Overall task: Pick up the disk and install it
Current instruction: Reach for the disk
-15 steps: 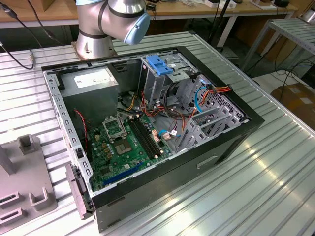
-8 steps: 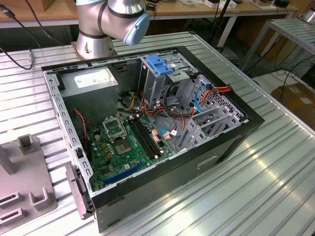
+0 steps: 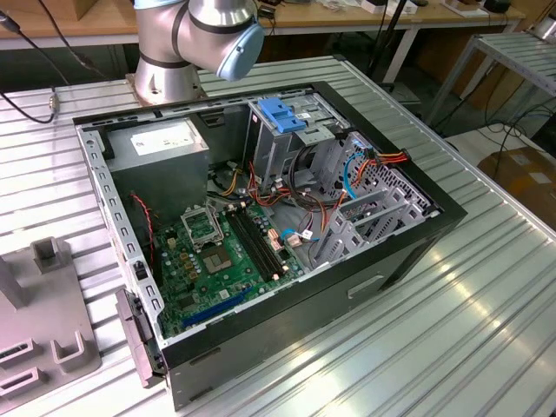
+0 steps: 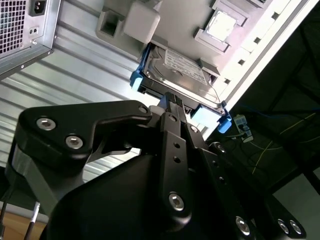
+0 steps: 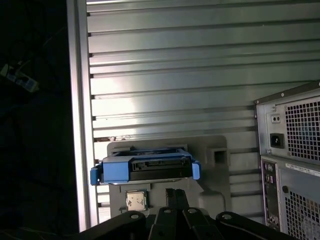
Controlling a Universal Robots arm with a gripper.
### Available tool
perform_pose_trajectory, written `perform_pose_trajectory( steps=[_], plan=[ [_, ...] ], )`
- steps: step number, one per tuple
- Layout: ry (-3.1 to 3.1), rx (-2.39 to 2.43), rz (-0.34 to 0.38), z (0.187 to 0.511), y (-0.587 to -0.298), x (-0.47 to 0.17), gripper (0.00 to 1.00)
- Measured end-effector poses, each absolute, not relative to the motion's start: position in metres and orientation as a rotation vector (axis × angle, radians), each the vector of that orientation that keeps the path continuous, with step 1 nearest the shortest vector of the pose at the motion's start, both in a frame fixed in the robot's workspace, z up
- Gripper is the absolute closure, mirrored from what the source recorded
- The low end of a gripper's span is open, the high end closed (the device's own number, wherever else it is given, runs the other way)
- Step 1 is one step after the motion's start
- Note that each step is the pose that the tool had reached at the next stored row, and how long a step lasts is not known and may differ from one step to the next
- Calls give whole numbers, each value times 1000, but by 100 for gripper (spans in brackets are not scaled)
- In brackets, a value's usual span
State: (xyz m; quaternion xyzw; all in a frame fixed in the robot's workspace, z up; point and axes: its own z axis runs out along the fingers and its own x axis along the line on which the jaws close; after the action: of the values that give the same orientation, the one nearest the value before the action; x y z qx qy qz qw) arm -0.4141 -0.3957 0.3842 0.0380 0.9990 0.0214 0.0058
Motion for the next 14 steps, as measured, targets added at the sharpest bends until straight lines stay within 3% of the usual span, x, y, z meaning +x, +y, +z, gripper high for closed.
perform_pose_trajectory(
  steps=[14],
  plan=[
    [3127,119,67,383,-389,-449,90]
  ],
)
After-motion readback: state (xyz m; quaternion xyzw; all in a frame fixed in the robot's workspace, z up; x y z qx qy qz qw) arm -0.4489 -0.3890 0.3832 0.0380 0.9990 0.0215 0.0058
